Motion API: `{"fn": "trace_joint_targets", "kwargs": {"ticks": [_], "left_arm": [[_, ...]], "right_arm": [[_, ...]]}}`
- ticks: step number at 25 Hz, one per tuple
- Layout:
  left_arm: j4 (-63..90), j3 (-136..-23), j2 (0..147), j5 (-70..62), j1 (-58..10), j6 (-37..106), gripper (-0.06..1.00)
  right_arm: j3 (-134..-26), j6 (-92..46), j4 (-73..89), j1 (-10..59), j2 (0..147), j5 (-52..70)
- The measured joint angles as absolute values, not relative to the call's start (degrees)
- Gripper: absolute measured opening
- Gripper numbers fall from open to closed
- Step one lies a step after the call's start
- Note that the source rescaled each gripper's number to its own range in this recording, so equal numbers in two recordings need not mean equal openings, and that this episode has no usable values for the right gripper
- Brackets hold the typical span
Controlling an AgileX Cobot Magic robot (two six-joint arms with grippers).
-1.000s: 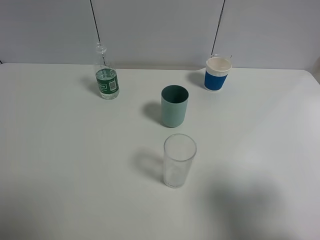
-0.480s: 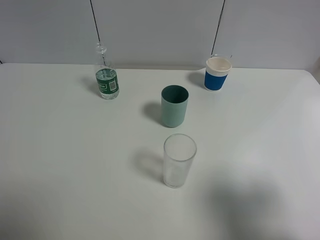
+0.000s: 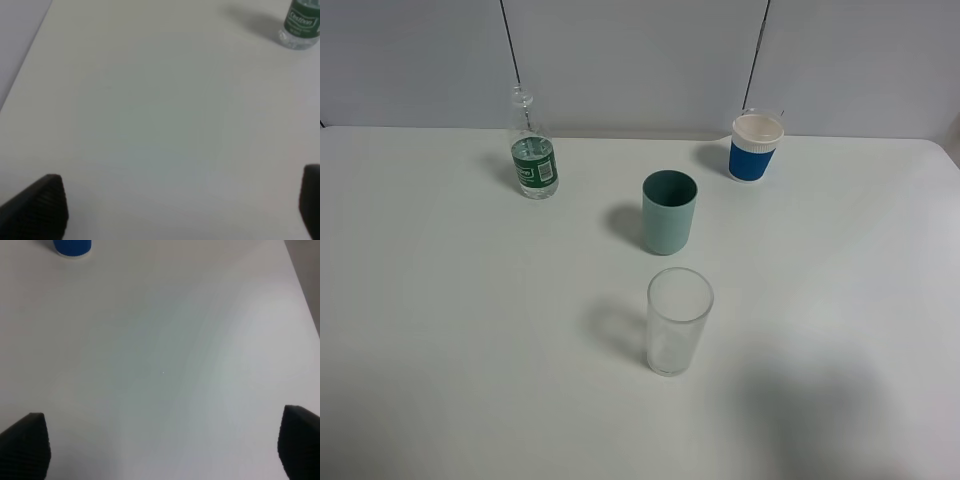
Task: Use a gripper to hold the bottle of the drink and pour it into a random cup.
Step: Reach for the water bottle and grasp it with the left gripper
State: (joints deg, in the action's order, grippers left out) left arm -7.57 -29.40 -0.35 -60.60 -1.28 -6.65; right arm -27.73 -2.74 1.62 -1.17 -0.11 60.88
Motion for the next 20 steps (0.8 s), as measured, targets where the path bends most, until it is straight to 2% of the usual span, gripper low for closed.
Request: {"fn": "trace_joint_targets", "kwargs": {"ticks": [20], "left_arm": [[-7.57, -29.40, -0.35, -60.60, -1.28, -6.65, 1.00]], "right_arm": [[-27.73, -2.74, 1.62, -1.17, -0.11, 60.88]]}}
